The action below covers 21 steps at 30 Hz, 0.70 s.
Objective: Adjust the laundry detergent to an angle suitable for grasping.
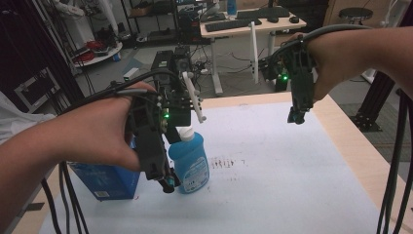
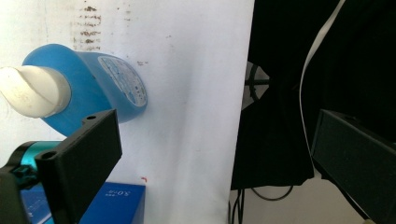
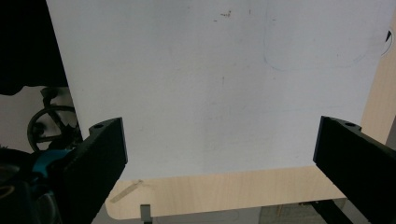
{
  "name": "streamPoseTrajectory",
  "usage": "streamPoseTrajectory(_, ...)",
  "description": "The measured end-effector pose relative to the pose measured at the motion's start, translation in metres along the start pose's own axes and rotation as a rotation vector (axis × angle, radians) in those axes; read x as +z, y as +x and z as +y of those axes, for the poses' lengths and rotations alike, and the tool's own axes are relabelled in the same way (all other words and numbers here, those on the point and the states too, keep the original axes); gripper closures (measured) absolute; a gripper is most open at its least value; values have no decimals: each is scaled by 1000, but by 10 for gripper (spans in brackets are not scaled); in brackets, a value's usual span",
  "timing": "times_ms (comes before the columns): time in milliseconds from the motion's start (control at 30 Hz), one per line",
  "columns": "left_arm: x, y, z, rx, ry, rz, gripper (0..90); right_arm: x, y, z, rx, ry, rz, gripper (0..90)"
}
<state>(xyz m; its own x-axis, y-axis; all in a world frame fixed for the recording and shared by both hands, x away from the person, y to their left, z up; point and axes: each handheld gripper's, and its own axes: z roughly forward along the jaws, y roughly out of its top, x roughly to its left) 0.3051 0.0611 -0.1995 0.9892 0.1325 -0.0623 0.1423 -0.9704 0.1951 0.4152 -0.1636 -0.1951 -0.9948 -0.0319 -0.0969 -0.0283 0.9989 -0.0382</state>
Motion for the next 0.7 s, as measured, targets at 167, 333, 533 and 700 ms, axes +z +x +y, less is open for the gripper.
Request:
streamPoseTrajectory(167,-1,0,-1,-8,-19,1,17,0,0,1,6,2,-1,19)
streamPoseTrajectory(333,1,1,-1,-13,-10,0,17,0,2,1,-6,-6,-7,19)
streamPoseTrajectory(533,4,-1,4,-2,2,-11,17,0,5,-1,-7,-6,-6,19)
streamPoseTrajectory(700,4,2,5,2,-2,-11,17,0,3,-4,-7,-12,-13,19)
